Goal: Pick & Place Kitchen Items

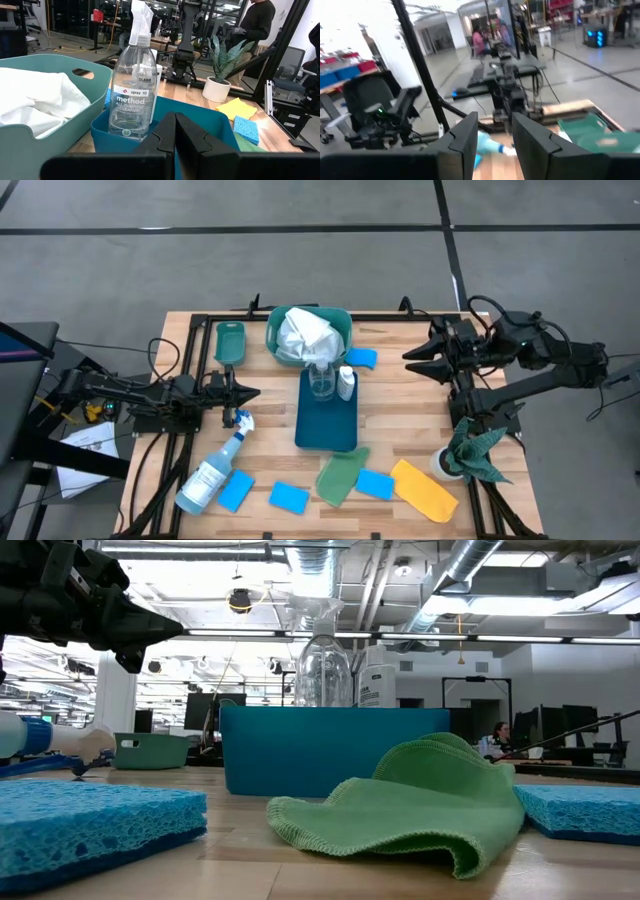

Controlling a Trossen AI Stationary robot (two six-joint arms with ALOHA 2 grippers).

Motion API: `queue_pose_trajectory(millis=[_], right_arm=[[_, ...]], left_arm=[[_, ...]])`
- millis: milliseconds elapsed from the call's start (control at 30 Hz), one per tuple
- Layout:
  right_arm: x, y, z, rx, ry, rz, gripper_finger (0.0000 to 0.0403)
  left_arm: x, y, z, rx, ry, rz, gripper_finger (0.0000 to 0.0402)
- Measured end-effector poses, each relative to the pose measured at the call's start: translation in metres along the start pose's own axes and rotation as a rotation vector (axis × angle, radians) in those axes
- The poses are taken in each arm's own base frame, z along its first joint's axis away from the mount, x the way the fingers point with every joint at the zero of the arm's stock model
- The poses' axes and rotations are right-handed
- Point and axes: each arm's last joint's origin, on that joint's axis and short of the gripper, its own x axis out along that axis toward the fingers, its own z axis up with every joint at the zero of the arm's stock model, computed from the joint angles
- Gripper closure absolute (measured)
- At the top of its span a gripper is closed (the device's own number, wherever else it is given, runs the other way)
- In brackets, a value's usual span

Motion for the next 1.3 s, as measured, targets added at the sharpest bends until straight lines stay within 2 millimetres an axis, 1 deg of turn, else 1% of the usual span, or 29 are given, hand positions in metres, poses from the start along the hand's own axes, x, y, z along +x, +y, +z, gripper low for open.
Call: queue_pose_trajectory(millis=[200, 367, 500, 733, 867, 1000, 1200, 1300], right_arm=[[-0.006, -0.005, -0.018, 0.067, 0.19, -0.056, 0.029], [0.003, 0.001, -0.033, 0.135, 0.333, -0.048, 0.029], [0.011, 0.01, -0.049, 0.18, 0.471, -0.029, 0.029], [0.024, 0.034, -0.071, 0.277, 0.654, -0.003, 0.029], [0.029, 0.051, -0.088, 0.298, 0.764, -0.016, 0.029], [0.035, 0.067, -0.1, 0.328, 0.829, -0.015, 0.029], [0.042, 0.095, -0.125, 0.292, 0.94, 0.004, 0.029], [0.047, 0.107, -0.138, 0.255, 1.008, 0.042, 0.029]], left_arm=[[0.0, 0.0, 0.0, 0.0, 0.0, 0.0, 0.0401], [0.0, 0.0, 0.0, 0.0, 0.0, 0.0, 0.0401], [0.0, 0.0, 0.0, 0.0, 0.0, 0.0, 0.0401], [0.0, 0.0, 0.0, 0.0, 0.0, 0.0, 0.0401], [0.0, 0.0, 0.0, 0.0, -0.001, 0.0, 0.0401], [0.0, 0.0, 0.0, 0.0, 0.0, 0.0, 0.0401], [0.0, 0.0, 0.0, 0.0, 0.0, 0.0, 0.0401], [0.0, 0.0, 0.0, 0.0, 0.0, 0.0, 0.0401]])
